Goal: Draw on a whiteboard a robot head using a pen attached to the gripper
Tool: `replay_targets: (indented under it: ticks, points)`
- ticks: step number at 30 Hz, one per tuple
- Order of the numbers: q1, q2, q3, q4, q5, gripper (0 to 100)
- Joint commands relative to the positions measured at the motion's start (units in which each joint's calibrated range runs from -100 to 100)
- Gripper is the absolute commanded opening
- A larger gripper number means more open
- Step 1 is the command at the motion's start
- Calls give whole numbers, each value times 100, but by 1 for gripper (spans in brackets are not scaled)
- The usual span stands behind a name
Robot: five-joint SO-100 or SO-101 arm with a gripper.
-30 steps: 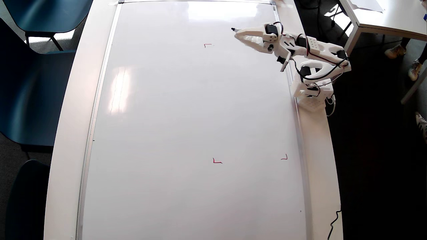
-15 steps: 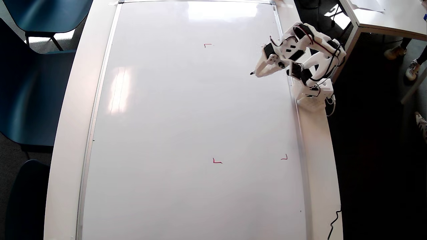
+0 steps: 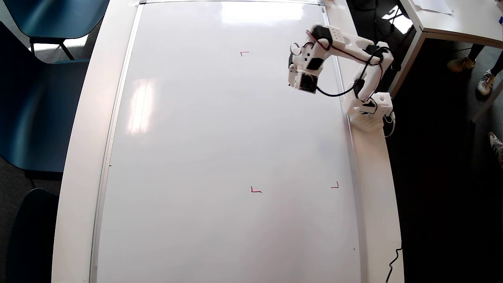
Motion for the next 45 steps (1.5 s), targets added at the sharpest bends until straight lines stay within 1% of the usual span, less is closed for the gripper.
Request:
replay_targets:
  ticks: [1,5,11,45]
  points:
    - [91,1275,-1296,-80,3,1]
    - [120,2147,-1931,-436,35,1]
    - [-12,2810,-1967,-714,46,1]
    - [-233,3925,-2022,-1183,-8,1]
